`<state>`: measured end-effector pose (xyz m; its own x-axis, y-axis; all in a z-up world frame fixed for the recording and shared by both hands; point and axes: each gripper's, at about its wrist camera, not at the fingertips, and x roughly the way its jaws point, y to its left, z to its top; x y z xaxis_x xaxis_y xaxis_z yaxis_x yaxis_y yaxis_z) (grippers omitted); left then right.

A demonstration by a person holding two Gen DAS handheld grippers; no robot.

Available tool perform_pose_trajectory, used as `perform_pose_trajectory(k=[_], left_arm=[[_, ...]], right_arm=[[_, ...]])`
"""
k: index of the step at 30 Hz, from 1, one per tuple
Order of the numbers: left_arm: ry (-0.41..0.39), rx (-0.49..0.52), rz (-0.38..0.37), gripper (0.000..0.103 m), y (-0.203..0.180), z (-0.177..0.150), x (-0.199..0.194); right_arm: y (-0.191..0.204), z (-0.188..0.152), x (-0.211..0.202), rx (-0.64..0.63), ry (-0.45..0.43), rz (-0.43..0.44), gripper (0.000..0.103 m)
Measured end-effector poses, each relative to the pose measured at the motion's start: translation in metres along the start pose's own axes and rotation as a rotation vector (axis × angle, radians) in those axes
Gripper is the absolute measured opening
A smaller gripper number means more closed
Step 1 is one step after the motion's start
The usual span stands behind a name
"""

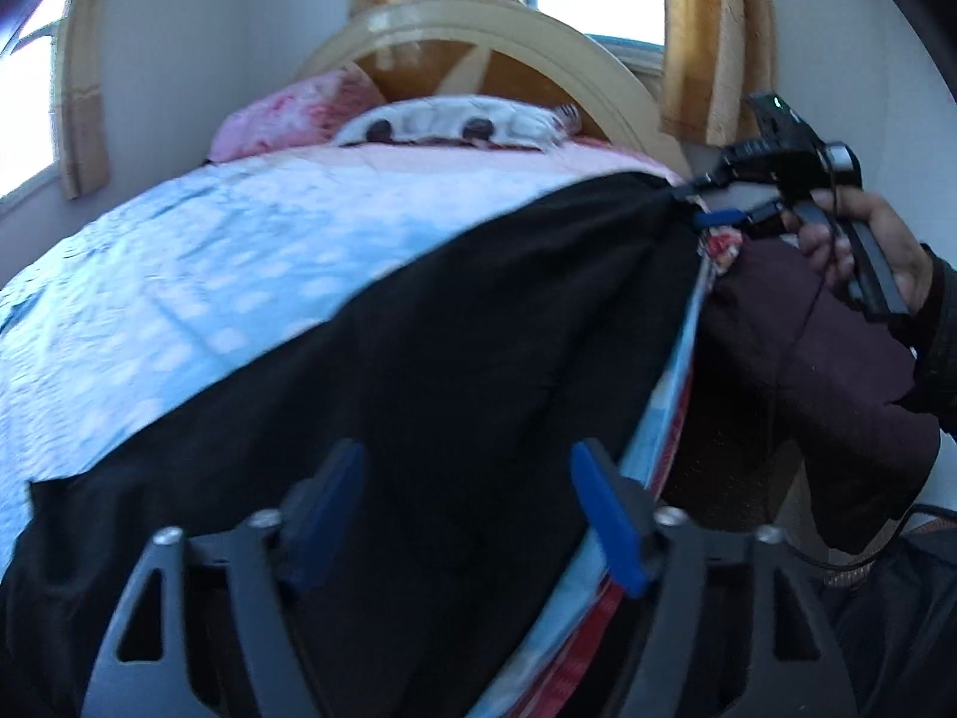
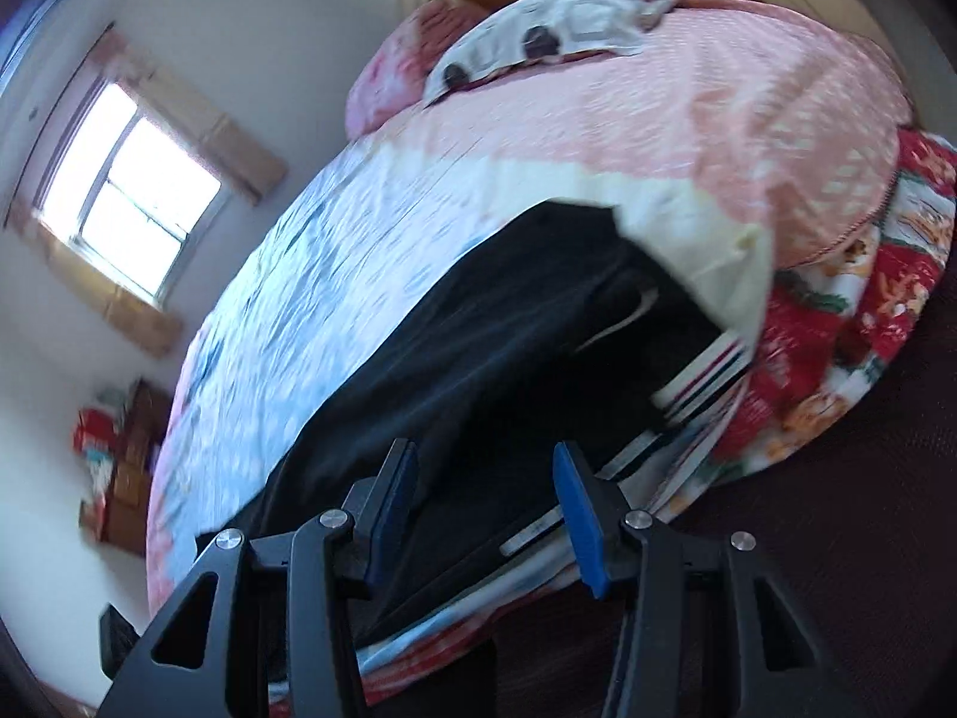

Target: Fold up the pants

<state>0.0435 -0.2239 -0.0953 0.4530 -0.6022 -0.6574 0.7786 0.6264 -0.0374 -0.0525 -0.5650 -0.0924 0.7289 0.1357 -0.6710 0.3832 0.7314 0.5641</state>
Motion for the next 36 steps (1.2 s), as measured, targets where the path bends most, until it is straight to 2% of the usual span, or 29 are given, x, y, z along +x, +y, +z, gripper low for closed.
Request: perform_pose_trajectory(k=[5, 8, 10, 12, 15, 20, 26, 29, 33, 36], left_arm=[[0.069, 0.057, 0.008, 0.054, -0.014, -0.002, 0.023], [0.133, 0.080, 0.019, 0.043, -0.020, -0.009, 0.038], [0.127, 0.101, 0.042, 0.036, -0.022, -0.013, 0.040], [0.124, 0.100, 0.061, 0.015, -0.020, -0.011, 0.038], [0.126, 0.040, 0.024, 0.008, -0.008, -0.008, 0.032], [0.098, 0.027, 0.002, 0.007, -0.005, -0.006, 0.018], [0.018, 0.015, -0.044, 0.007, 0.000, -0.002, -0.028], [0.048, 0.019, -0.093, 0.007, -0.001, -0.006, -0.024], [0.114, 0.036, -0.131, 0.007, -0.012, -0.023, -0.004], [0.138, 0.034, -0.160, 0.006, -0.017, -0.028, 0.003]], right_arm=[[-0.012, 0.015, 0.001, 0.030, -0.034, 0.050, 0.049], [-0.010, 0.020, 0.003, 0.013, -0.044, 0.067, 0.041], [-0.015, 0.023, 0.009, 0.019, -0.038, 0.069, 0.021], [-0.018, 0.024, 0.013, 0.018, -0.033, 0.062, 0.008], [-0.010, 0.026, 0.011, -0.010, -0.041, 0.081, 0.006], [0.012, 0.026, -0.002, -0.083, -0.069, 0.112, 0.005], [0.029, 0.022, -0.035, -0.143, -0.126, 0.160, 0.004], [0.021, 0.016, -0.045, -0.156, -0.132, 0.143, 0.004], [-0.016, 0.003, -0.025, -0.067, -0.052, 0.094, 0.005], [-0.032, -0.005, -0.018, -0.039, -0.035, 0.069, 0.005]])
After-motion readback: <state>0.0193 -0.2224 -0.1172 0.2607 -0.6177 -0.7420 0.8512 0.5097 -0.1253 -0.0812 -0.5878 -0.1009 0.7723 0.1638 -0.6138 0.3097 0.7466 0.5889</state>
